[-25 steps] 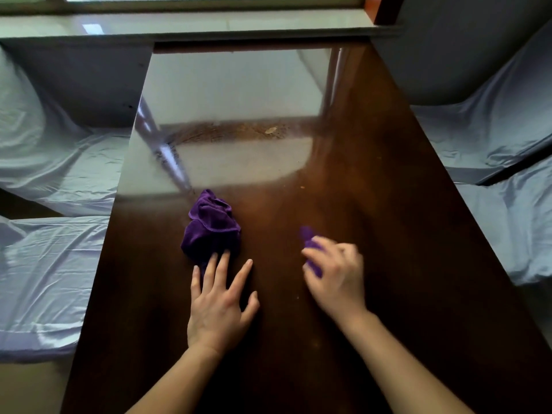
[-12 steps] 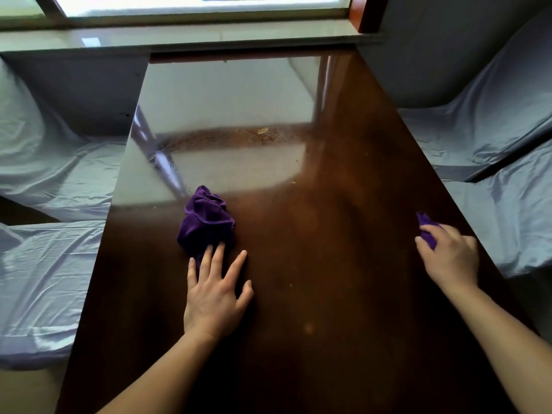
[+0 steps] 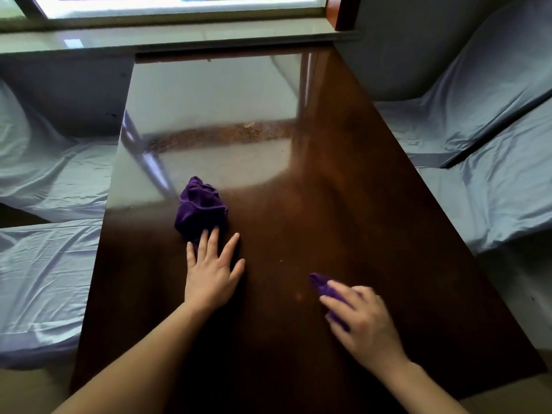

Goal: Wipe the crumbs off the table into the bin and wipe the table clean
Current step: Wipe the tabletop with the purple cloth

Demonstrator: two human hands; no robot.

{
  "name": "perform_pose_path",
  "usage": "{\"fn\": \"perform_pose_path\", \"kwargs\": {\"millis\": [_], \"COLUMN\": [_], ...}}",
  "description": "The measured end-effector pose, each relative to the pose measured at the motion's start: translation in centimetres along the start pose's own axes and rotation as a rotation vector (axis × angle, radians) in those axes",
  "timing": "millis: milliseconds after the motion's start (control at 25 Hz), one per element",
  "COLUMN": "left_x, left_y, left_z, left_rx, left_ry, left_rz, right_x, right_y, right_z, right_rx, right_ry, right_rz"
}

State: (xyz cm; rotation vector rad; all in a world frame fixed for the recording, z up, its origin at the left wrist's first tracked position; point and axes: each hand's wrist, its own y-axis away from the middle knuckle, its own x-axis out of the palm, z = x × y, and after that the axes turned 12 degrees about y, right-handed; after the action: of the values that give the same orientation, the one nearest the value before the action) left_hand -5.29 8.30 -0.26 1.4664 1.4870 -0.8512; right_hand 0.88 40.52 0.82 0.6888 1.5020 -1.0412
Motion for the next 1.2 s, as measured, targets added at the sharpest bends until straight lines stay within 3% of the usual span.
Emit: {"fn": "perform_pose_path", "kwargs": {"millis": [160, 240, 360, 560, 720, 840, 960, 1040, 1080, 1200], "left_x": [-1.0, -1.4, -1.6, -2.5, -3.2, -3.6, -4.2, -4.7, -5.0, -6.0], "left_y": [3.4, 6.3, 10.1, 13.0, 12.9, 12.9, 13.0, 12.9, 12.8, 12.7], "left_z": [2.3, 4.2, 6.6, 9.0, 10.6, 10.8, 12.0, 12.8, 13.1, 14.4], "left_rx": [0.057, 0.046, 0.020, 0.016, 0.069, 0.089, 0.104, 0.105, 0.102, 0.072], "left_ry": [0.047, 0.020, 0.002, -0.022, -0.035, -0.038, -0.021, -0.017, -0.010, 0.012], "left_rz": [-0.007, -0.030, -0.053, -0.038, -0.025, -0.008, 0.005, 0.013, 0.013, -0.001], "right_x": [-1.6, -0.9, -0.1, -0.5, -0.5, -0.6, -0.9, -0.1, 0.4, 1.5], "right_y": [2.3, 2.0, 0.6, 0.2, 0.7, 1.9, 1.7, 1.2, 1.0, 0.6], "right_z": [-7.1, -4.7, 4.7, 23.3, 23.2, 16.0, 11.2, 13.6, 16.3, 25.9], "right_rx": [0.570, 0.687, 0.563, -0.072, -0.315, -0.174, 0.381, 0.589, 0.555, 0.211], "right_ry": [0.080, 0.112, 0.038, -0.243, -0.221, -0.044, 0.045, 0.074, 0.091, -0.008], "right_rz": [0.084, 0.074, 0.009, 0.002, -0.005, -0.028, 0.012, 0.017, -0.006, -0.049]}}
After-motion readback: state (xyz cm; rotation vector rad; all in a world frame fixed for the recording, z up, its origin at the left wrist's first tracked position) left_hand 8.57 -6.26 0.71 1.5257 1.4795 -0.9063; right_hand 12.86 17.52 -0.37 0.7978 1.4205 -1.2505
